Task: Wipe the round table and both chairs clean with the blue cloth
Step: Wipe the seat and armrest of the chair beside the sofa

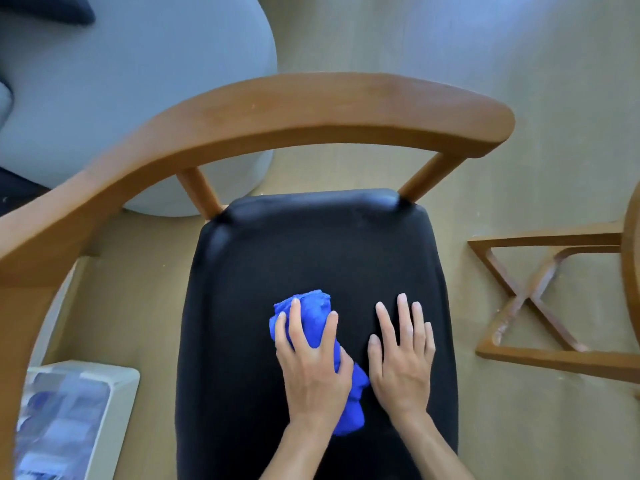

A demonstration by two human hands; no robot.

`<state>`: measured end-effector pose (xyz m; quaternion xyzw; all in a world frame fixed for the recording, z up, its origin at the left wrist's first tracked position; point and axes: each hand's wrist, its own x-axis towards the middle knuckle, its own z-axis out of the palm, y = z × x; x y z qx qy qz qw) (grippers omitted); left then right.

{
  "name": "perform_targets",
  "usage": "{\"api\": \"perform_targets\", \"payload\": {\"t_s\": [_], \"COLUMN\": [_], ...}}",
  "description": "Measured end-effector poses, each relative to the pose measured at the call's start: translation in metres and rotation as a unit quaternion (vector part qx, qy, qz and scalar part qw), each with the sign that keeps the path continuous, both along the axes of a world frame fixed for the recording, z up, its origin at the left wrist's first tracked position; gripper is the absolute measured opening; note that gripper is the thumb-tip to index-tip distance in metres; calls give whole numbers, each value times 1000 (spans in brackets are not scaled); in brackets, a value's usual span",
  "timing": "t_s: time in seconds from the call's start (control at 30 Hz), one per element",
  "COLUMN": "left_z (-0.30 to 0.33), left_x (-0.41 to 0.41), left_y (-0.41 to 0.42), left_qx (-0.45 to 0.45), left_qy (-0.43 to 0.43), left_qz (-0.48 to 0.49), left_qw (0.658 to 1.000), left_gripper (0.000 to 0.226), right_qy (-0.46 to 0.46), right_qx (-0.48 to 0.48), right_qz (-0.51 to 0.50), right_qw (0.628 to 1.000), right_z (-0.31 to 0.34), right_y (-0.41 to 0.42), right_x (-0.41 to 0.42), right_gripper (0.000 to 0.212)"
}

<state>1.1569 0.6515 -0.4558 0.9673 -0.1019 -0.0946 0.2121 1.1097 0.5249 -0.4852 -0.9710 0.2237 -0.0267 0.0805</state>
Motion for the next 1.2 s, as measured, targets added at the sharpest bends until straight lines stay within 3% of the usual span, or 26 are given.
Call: {"api": "perform_targets", "payload": {"t_s": [0.23,0.33,0.43,0.57,0.83,0.97,1.1,1.2], "left_z": [-5,-4,-5,-4,-10,-9,-7,-4], "left_x": [46,96,123,97,176,212,241,242], "left_y": [-31,-77,-102,-89,-104,-55,22,37], "left_qx": [-78,-115,-90,-64,-61,-53,39,60], "left_qy": [-77,-83,-89,-40,-83,-80,-47,-49], "left_qz": [-50,-131,-179,-122,-221,-149,-13,35], "left_qw": [993,981,976,990,970,984,998,996], "left_gripper": [37,40,49,74,57,48,45,43], "right_qy": [-19,-23,-32,-44,-53,-43,-33,-32], "right_qx": [12,12,19,21,-4,11,12,15], "right_qz": [-6,-4,-13,-13,-19,-15,-15,-18], "right_qw": [1000,1000,999,999,998,999,999,999], "right_z": [-4,-7,-10,-10,-12,-10,-8,-6], "right_y": [-1,-1,-2,-1,4,3,4,5], "right_x": [0,-3,-3,-4,2,2,1,1], "right_gripper": [49,48,49,48,53,56,56,56]}}
